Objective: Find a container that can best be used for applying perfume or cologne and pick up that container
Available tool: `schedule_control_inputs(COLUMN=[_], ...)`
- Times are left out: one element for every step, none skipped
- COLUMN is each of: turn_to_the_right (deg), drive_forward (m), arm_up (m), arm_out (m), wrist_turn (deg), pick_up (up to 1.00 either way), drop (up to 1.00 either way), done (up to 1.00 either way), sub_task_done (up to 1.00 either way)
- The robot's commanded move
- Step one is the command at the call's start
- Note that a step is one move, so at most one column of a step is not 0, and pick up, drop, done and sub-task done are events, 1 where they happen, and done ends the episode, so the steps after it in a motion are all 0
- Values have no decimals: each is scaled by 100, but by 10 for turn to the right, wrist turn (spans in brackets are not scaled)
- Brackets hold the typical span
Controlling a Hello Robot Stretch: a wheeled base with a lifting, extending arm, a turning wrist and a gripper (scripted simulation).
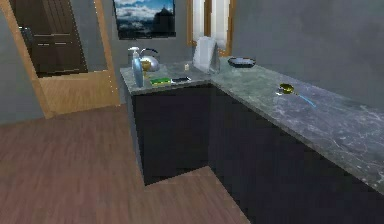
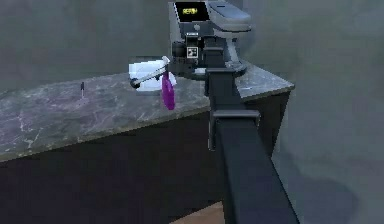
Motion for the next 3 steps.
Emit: schedule_control_inputs(turn_to_the_right=[0,0,0], drive_forward=[0,0,0], arm_up=[0,0,0], arm_out=[0,0,0], wrist_turn=[240,0,0], pick_up=[0,100,0], drop=[0,0,0], done=[0,0,100], sub_task_done=[0,0,0])
